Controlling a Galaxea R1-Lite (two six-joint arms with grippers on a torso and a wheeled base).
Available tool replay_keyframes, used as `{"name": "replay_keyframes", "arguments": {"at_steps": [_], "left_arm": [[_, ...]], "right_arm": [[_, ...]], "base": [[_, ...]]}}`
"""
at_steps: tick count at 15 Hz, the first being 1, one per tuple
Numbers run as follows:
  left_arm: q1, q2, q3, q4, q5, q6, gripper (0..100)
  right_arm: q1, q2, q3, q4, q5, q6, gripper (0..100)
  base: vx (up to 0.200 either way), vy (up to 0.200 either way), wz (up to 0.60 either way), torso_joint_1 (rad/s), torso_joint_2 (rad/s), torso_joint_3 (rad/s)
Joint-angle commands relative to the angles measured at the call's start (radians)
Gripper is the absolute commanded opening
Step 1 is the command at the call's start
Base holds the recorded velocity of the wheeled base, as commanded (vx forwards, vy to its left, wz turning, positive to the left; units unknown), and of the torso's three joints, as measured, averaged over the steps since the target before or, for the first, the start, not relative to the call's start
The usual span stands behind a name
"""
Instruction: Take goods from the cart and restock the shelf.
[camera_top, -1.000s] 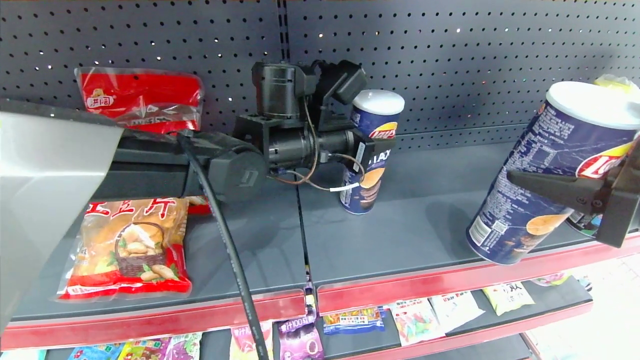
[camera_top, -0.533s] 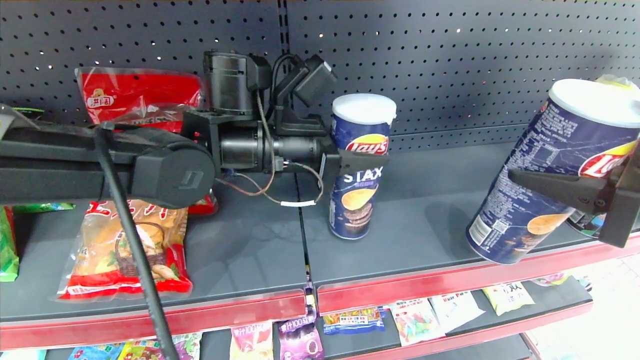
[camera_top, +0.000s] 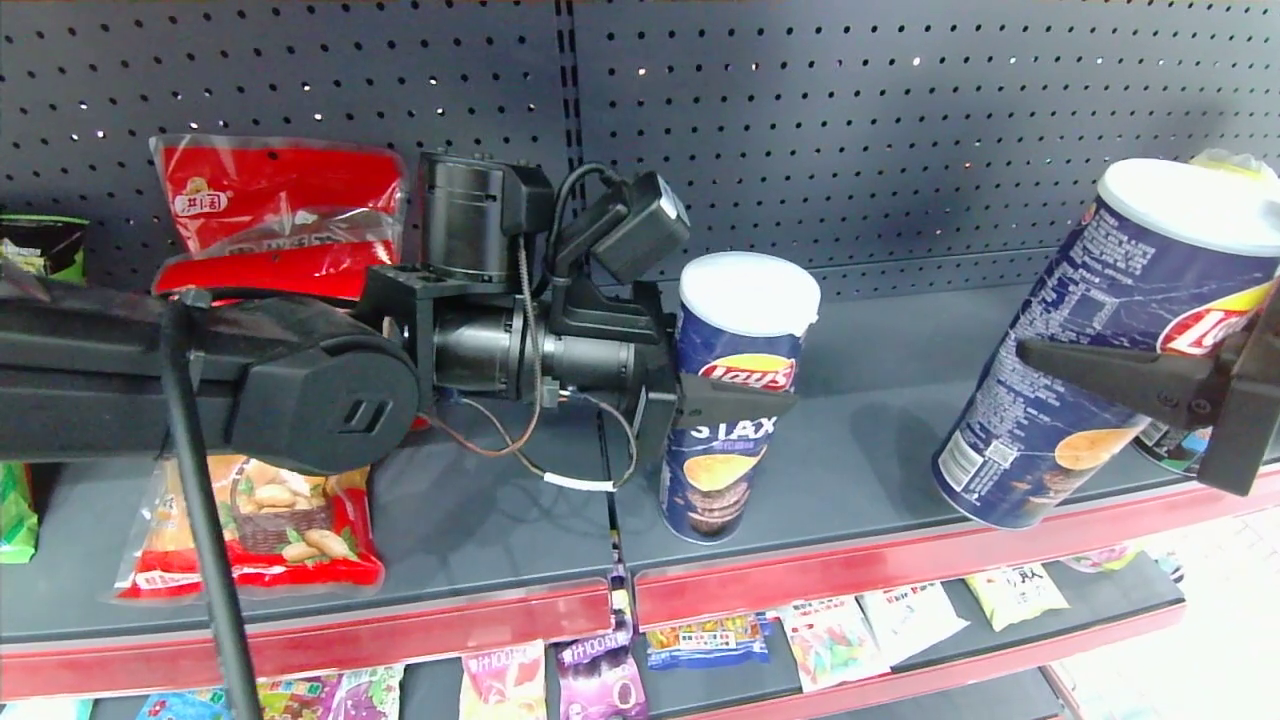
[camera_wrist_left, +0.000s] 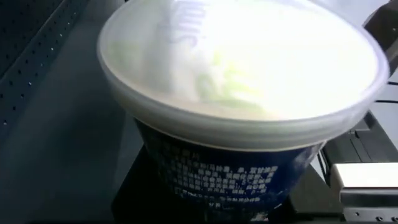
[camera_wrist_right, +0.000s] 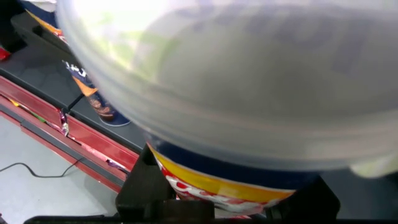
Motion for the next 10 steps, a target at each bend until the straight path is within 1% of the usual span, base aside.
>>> {"name": "replay_keyframes", "arguments": {"at_steps": [1, 2, 5, 7, 10], "left_arm": [[-0.004, -0.01, 0.021, 0.001, 0.001, -0.001, 0], [-0.006, -0.013, 0.041, -0.001, 0.001, -0.001, 0], [-0.006, -0.022, 0.047, -0.003, 0.001, -0.007, 0], [-0.007, -0.033, 0.049, -0.003, 0.001, -0.034, 0], [-0.015, -0.034, 0.05, -0.003, 0.001, -0.053, 0]], "right_arm": [[0.0, 0.004, 0.001, 0.0, 0.0, 0.0, 0], [0.0, 0.004, 0.001, 0.0, 0.0, 0.0, 0], [0.0, 0.004, 0.004, 0.0, 0.0, 0.009, 0], [0.001, 0.004, 0.004, 0.0, 0.0, 0.009, 0], [0.001, 0.004, 0.004, 0.0, 0.0, 0.009, 0]], "base": [[0.0, 0.0, 0.0, 0.0, 0.0, 0.0], [0.0, 0.0, 0.0, 0.0, 0.0, 0.0], [0.0, 0.0, 0.0, 0.0, 0.0, 0.0], [0.0, 0.0, 0.0, 0.0, 0.0, 0.0], [0.0, 0.0, 0.0, 0.0, 0.0, 0.0]]}}
